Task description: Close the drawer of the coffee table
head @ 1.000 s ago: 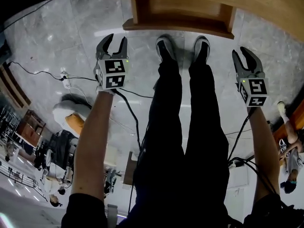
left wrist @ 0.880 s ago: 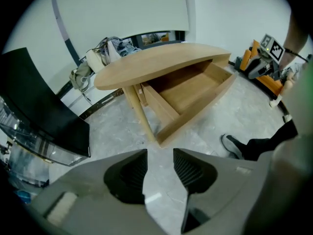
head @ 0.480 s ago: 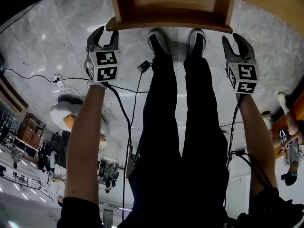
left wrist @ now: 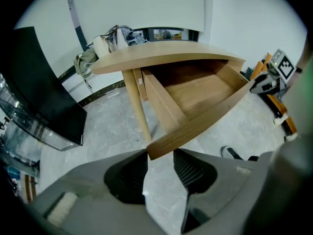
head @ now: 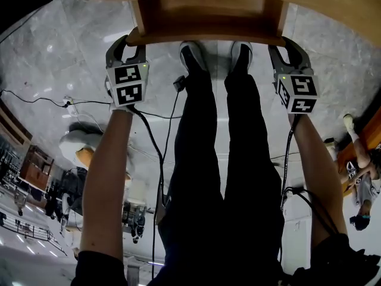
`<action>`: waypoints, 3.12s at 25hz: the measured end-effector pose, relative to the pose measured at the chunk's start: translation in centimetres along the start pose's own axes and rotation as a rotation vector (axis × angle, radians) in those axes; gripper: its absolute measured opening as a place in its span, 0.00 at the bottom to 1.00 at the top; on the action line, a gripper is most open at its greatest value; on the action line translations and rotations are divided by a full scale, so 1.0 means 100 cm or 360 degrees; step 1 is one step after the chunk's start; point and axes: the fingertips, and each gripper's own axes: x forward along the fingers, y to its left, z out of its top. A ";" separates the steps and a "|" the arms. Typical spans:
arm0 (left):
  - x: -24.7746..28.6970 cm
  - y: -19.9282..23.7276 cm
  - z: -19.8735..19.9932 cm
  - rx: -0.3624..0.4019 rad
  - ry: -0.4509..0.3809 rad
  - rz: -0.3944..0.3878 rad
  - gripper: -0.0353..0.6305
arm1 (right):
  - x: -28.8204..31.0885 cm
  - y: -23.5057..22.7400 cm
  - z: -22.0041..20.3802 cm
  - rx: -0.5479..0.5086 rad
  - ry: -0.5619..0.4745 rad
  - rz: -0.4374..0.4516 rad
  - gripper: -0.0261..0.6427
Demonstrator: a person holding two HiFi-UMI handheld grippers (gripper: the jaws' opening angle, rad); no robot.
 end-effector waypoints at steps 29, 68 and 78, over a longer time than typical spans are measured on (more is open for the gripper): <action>0.009 0.027 0.056 -0.0129 -0.0065 -0.0032 0.30 | 0.012 -0.029 0.064 0.0324 -0.0145 -0.0058 0.23; 0.000 0.034 0.090 -0.0341 -0.0138 0.0032 0.31 | -0.002 -0.047 0.061 0.0815 -0.0309 0.0078 0.13; -0.132 -0.047 0.150 -0.0363 -0.0420 -0.0197 0.29 | -0.112 0.029 0.145 0.0038 -0.0357 0.0297 0.05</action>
